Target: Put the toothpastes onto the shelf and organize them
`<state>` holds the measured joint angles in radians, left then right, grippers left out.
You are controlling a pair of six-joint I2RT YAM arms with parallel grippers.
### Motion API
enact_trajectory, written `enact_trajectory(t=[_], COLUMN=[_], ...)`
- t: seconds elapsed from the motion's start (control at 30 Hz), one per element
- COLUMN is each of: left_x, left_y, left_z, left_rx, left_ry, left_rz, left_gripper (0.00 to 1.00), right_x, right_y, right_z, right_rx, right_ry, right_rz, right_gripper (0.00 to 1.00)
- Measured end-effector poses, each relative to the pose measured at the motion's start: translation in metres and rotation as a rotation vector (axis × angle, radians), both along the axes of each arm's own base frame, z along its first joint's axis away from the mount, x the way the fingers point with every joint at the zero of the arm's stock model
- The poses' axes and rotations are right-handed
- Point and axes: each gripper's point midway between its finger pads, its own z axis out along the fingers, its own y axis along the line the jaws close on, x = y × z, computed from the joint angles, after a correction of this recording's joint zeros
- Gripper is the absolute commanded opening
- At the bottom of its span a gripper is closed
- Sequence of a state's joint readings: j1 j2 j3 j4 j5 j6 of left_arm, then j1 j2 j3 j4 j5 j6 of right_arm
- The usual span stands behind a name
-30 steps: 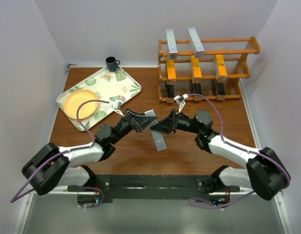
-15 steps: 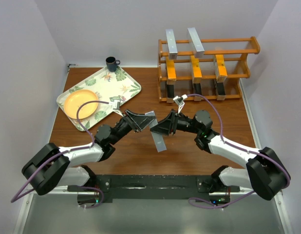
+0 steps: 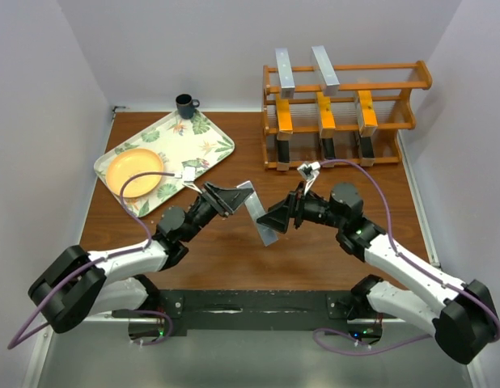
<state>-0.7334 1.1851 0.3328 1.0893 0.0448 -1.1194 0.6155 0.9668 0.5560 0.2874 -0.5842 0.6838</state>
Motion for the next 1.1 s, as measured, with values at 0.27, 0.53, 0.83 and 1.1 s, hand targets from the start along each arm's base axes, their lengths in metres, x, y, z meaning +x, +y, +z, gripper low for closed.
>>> enact_trajectory(t=[0.27,0.53,0.83,1.1], left_x=[0.016,0.027,0.030,0.030], left_y=[0.019,0.034,0.040,0.041], left_z=[-0.010,-0.024,-0.026,-0.030], left_rx=[-0.012,-0.068,-0.123,-0.138], left_ry=[0.119,0.265,0.337,0.367], left_rz=[0.134,0.228,0.263,0.263], left_gripper=[0.10,0.10,0.10,0.10], right_x=[0.000,-0.017,-0.021,-0.014], right_y=[-0.019,-0.007,0.011,0.018], right_z=[-0.011,-0.014,-0.027,-0.037], right_rx=[-0.133,-0.205,-0.291,-0.380], right_ry=[-0.098,-0.237,-0.343,-0.428], right_rz=[-0.106,-0.073,-0.071,-0.133], right_gripper=[0.98,0.98,0.85,0.66])
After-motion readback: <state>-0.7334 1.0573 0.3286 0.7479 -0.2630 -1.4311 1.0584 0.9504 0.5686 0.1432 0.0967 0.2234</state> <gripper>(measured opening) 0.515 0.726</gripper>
